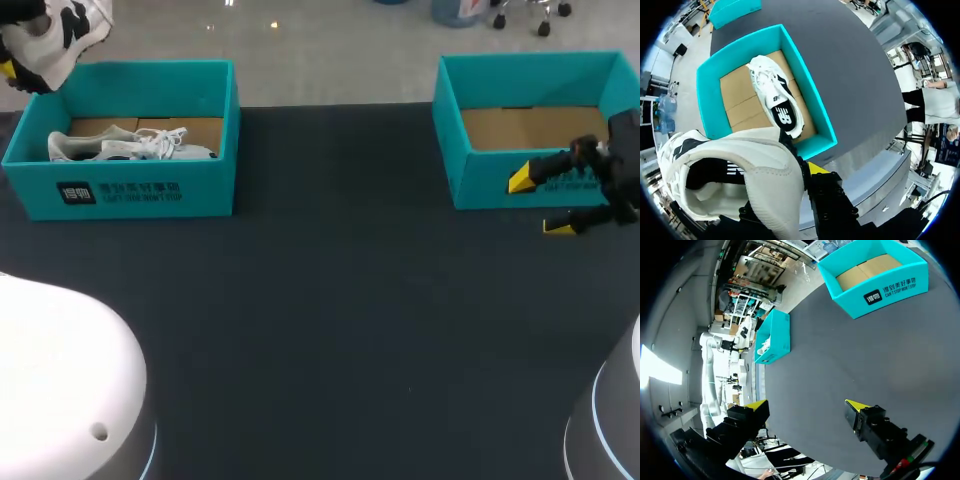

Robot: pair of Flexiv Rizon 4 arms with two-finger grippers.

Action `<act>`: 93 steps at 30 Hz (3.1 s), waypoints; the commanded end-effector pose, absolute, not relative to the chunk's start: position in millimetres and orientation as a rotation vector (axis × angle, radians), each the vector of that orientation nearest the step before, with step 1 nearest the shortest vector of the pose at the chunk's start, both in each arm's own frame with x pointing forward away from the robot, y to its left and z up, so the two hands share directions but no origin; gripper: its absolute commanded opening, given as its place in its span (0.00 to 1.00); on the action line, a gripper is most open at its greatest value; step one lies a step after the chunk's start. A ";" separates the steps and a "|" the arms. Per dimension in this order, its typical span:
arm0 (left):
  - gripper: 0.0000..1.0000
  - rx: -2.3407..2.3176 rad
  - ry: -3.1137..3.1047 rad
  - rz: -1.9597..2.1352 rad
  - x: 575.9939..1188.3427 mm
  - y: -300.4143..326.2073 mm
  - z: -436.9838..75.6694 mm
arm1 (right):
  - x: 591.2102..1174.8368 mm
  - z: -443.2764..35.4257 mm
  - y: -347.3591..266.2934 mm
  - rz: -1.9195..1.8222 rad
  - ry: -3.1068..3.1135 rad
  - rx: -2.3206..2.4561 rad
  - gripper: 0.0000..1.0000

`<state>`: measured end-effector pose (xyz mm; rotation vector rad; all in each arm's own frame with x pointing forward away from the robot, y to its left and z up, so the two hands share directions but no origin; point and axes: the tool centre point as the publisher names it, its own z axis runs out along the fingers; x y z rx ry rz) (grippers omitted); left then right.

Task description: Take the shoe out of the shoebox, open the shoe tongue, remove and reinsert the insole, then place the shoe into the shoebox

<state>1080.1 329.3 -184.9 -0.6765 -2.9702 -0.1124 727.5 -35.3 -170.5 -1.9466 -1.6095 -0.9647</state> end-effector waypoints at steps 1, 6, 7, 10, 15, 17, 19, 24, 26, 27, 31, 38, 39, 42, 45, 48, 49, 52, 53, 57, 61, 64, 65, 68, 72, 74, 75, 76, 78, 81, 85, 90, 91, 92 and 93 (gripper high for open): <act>0.00 -1.528 -2.520 -0.186 1079.4 340.1 -174.4 | 727.3 -170.8 -35.0 -0.962 -1.609 -1.950 1.00; 0.00 -1.528 -2.520 -0.186 1079.4 340.1 -174.4 | 727.3 -170.8 -35.0 -0.962 -1.609 -1.950 1.00; 0.00 -1.528 -2.520 -0.186 1079.4 340.1 -174.4 | 727.3 -170.8 -35.0 -0.962 -1.609 -1.950 1.00; 0.00 -1.528 -2.520 -0.186 1079.4 340.1 -174.4 | 727.3 -170.8 -35.0 -0.962 -1.609 -1.950 1.00; 0.00 -1.528 -2.520 -0.186 1079.4 340.1 -174.4 | 727.3 -170.8 -35.0 -0.962 -1.609 -1.950 1.00; 0.00 -1.528 -2.520 -0.186 1079.4 340.1 -174.4 | 727.3 -170.8 -35.0 -0.962 -1.609 -1.950 1.00; 0.00 -1.528 -2.520 -0.186 1079.4 340.1 -174.4 | 727.3 -170.8 -35.0 -0.962 -1.609 -1.950 1.00; 0.00 -1.528 -2.520 -0.186 1079.4 340.1 -174.4 | 727.3 -170.8 -35.0 -0.962 -1.609 -1.950 1.00; 0.00 -1.528 -2.520 -0.186 1079.4 340.1 -174.4 | 727.3 -170.8 -35.0 -0.962 -1.609 -1.950 1.00; 0.00 -1.528 -2.520 -0.186 1079.4 340.1 -174.4 | 727.3 -170.8 -35.0 -0.962 -1.609 -1.950 1.00; 0.00 -1.528 -2.520 -0.186 1079.4 340.1 -174.4 | 727.3 -170.8 -35.0 -0.962 -1.609 -1.950 1.00; 0.00 -1.937 -2.286 -0.212 1090.1 343.0 -176.6 | 727.3 -170.8 -35.0 -0.962 -1.609 -1.950 1.00; 0.00 -1.971 -2.247 -0.198 1094.0 344.2 -177.6 | 727.3 -170.8 -35.0 -0.962 -1.609 -1.950 1.00; 0.00 -1.994 -2.191 -0.326 1101.0 344.3 -181.2 | 727.3 -170.8 -35.0 -0.962 -1.609 -1.950 1.00; 0.00 -1.994 -2.191 -0.326 1101.0 344.3 -181.2 | 727.3 -170.8 -35.0 -0.962 -1.609 -1.950 1.00; 0.00 -1.994 -2.191 -0.326 1101.0 344.3 -181.2 | 727.3 -170.8 -35.0 -0.962 -1.609 -1.950 1.00; 0.00 -1.994 -2.191 -0.326 1101.0 344.3 -181.2 | 727.3 -170.8 -35.0 -0.962 -1.609 -1.950 1.00; 0.00 -1.994 -2.191 -0.326 1101.0 344.3 -181.2 | 727.3 -170.8 -35.0 -0.962 -1.609 -1.950 1.00; 0.00 -1.994 -2.191 -0.326 1101.0 344.3 -181.2 | 727.3 -170.8 -35.0 -0.962 -1.609 -1.950 1.00; 0.00 -2.026 -2.198 -0.313 1102.4 343.1 -183.6 | 727.3 -170.8 -35.0 -0.962 -1.609 -1.950 1.00; 0.00 -2.061 -2.177 -0.366 1118.4 343.2 -198.1 | 727.3 -170.8 -35.0 -0.962 -1.609 -1.950 1.00; 0.00 -2.113 -2.153 -0.370 1129.5 344.7 -203.1 | 727.3 -170.8 -35.0 -0.962 -1.609 -1.950 1.00; 0.00 -2.117 -2.161 -0.359 1133.2 345.6 -205.0 | 727.3 -170.8 -35.0 -0.962 -1.609 -1.950 1.00; 0.00 -2.140 -2.155 -0.387 1139.8 347.3 -210.0 | 727.3 -170.8 -35.0 -0.962 -1.609 -1.950 1.00; 0.00 -2.163 -2.145 -0.406 1150.4 348.7 -224.1 | 727.3 -170.8 -35.0 -0.962 -1.609 -1.950 1.00; 0.00 -2.169 -2.144 -0.404 1155.4 348.0 -231.3 | 727.3 -170.8 -35.0 -0.962 -1.609 -1.950 1.00; 0.00 -2.185 -2.140 -0.403 1157.7 347.2 -235.0 | 727.3 -170.8 -35.0 -0.962 -1.609 -1.950 1.00; 0.00 -2.190 -2.138 -0.408 1159.3 345.9 -238.7 | 727.3 -170.8 -35.0 -0.962 -1.609 -1.950 1.00; 0.00 -2.207 -2.132 -0.417 1162.2 342.8 -245.7 | 727.3 -170.8 -35.0 -0.962 -1.609 -1.950 1.00; 0.00 -2.214 -2.123 -0.425 1168.3 338.0 -257.3 | 727.3 -170.8 -35.0 -0.962 -1.609 -1.950 1.00; 0.00 -2.233 -2.115 -0.436 1176.8 334.6 -270.3 | 727.3 -170.8 -35.0 -0.962 -1.609 -1.950 1.00; 0.00 -2.270 -2.112 -0.407 1183.3 329.6 -283.3 | 727.3 -170.8 -35.0 -0.962 -1.609 -1.950 1.00; 0.00 -2.272 -2.116 -0.399 1185.2 329.1 -286.7 | 727.3 -170.8 -35.0 -0.962 -1.609 -1.950 1.00; 0.00 -2.271 -2.133 -0.398 1186.8 328.8 -290.4 | 727.3 -170.8 -35.0 -0.962 -1.609 -1.950 1.00; 0.00 -2.272 -2.147 -0.383 1188.2 329.3 -293.7 | 727.3 -170.8 -35.0 -0.962 -1.609 -1.950 1.00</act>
